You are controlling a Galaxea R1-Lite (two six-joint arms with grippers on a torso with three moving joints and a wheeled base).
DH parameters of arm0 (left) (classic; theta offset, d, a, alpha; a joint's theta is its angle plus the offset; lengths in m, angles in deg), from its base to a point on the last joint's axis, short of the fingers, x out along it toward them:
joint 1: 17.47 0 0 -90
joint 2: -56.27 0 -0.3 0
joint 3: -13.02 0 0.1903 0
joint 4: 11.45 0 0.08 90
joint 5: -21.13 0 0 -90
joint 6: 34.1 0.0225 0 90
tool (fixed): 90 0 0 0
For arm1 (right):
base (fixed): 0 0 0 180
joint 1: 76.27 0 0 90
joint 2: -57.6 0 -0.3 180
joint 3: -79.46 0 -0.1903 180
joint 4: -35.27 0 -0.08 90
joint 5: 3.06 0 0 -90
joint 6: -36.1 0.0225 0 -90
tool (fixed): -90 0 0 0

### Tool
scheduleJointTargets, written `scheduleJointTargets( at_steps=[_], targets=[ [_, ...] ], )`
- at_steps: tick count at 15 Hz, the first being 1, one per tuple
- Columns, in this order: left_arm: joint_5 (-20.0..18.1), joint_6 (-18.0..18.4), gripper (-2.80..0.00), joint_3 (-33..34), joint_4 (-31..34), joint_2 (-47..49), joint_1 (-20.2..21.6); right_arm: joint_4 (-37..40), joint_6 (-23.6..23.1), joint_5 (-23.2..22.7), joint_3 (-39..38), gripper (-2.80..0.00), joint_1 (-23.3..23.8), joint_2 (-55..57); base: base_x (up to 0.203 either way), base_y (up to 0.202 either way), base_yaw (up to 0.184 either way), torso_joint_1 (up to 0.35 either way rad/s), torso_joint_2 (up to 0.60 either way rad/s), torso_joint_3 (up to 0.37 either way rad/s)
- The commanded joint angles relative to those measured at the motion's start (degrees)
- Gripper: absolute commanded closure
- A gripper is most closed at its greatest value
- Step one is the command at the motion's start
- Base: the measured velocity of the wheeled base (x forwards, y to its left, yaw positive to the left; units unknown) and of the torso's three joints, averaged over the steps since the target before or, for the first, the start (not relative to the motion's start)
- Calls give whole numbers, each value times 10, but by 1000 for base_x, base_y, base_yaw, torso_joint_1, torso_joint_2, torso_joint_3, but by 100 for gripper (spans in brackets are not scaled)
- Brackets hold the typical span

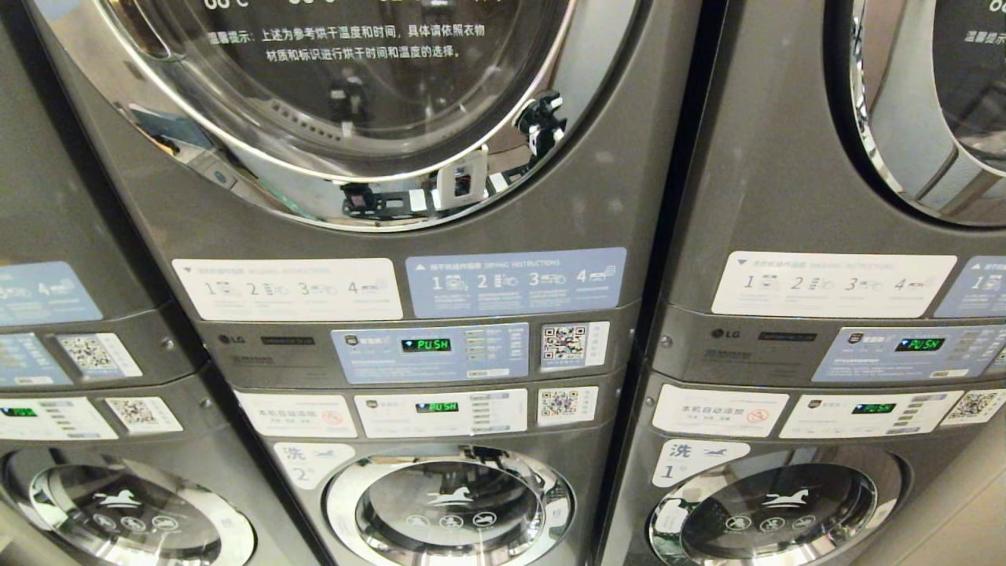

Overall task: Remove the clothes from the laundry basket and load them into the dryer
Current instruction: Take the clothes out of the basket

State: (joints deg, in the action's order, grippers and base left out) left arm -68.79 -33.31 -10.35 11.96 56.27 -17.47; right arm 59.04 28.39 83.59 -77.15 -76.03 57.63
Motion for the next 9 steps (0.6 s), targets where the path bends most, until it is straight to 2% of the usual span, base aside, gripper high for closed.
scheduleJointTargets(
  at_steps=[1,9],
  targets=[
    [0,0,0,1,0,0,0,0,-2,-1,0,0,0,0,0,0,0,-74,155,80],
    [0,0,0,1,0,0,0,0,-1,-1,1,0,0,0,0,0,0,-59,128,67]
  ],
)
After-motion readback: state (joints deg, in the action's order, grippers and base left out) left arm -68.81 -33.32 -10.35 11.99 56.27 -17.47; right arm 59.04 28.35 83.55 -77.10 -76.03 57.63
